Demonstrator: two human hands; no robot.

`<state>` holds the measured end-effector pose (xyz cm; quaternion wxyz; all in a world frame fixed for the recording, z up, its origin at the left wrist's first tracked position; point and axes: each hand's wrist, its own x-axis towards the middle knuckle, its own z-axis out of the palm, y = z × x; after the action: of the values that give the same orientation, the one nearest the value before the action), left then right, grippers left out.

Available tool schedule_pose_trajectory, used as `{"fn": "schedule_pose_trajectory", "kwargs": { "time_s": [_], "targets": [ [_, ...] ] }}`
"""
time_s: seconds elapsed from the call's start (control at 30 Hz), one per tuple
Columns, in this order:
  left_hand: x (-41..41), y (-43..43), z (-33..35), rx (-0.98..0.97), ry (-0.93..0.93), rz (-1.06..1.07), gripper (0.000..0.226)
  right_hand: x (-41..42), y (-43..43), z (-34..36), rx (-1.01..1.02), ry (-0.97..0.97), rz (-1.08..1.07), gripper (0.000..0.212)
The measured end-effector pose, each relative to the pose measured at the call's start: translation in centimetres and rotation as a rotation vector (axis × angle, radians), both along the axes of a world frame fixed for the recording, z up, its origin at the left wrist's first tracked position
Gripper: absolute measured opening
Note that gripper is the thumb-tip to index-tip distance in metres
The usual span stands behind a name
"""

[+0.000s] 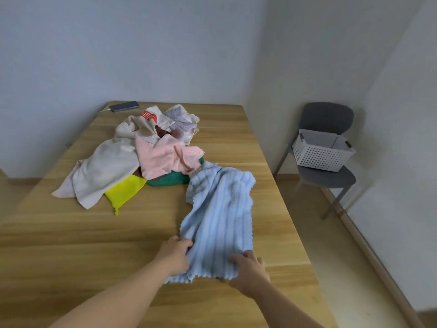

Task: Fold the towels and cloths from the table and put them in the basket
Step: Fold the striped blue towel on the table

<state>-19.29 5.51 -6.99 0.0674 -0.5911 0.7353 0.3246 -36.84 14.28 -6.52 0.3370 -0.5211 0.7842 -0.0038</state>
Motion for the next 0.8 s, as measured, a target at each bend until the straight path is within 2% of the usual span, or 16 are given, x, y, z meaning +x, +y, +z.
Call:
{"fn": "schedule_pose_trajectory", "kwargs": {
  "time_s": [0.07,0.13,0.2,0.3,0.4,0.47,0.5,0.53,0.6,0.67,0.73,0.8],
  "targets": [
    [0.2,-0.1,-0.4,0.021,0.147,0.116,0.024,-0.2,0.4,-0.5,-0.047,0.056,0.009,0.033],
    [0.4,-0.4,-0.2,0.017,0.284,0.252,0.006,-1.0,0.7,-0.3,-0.048,0.066,-0.042,0.025],
    [0.4,-0.6,0.1,0.005,0.350,0.312,0.014,-2.2,1.2,0.0,-0.004,0.133,-0.069,0.027],
    [0.2,-0.8,0.4,0.065,0.347,0.290,0.017,-4.5,2.3,0.5,0.101,0.315,-0.072,0.038],
    [-0.4,-0.2,0.6,0.206,0.273,0.158,0.017,-6.2,2.8,1.7,0.267,0.362,-0.144,0.044],
    [-1.0,0.5,0.6,0.269,0.204,0.063,0.016,-6.4,2.3,2.6,0.262,0.418,-0.124,0.043],
    [-1.3,0.8,0.5,0.297,0.176,0.020,0.015,-6.2,2.0,2.8,0.186,0.454,-0.096,0.040],
    [-1.6,1.2,0.6,0.325,0.162,-0.012,0.015,-5.9,1.8,2.8,0.077,0.452,-0.061,0.037],
    [-2.1,1.9,0.7,0.427,0.183,-0.036,0.014,-5.0,1.5,1.9,-0.080,0.284,0.044,0.036],
    [-2.4,2.5,1.1,0.563,0.220,-0.007,0.012,-4.1,1.8,0.9,-0.038,0.074,0.174,0.045],
    [-2.3,2.6,1.3,0.632,0.208,0.010,0.010,-4.0,2.6,0.2,0.037,0.062,0.259,0.052],
    [-2.1,2.3,1.2,0.621,0.198,0.057,0.004,-4.5,3.2,0.1,0.026,0.110,0.243,0.048]
  ]
}}
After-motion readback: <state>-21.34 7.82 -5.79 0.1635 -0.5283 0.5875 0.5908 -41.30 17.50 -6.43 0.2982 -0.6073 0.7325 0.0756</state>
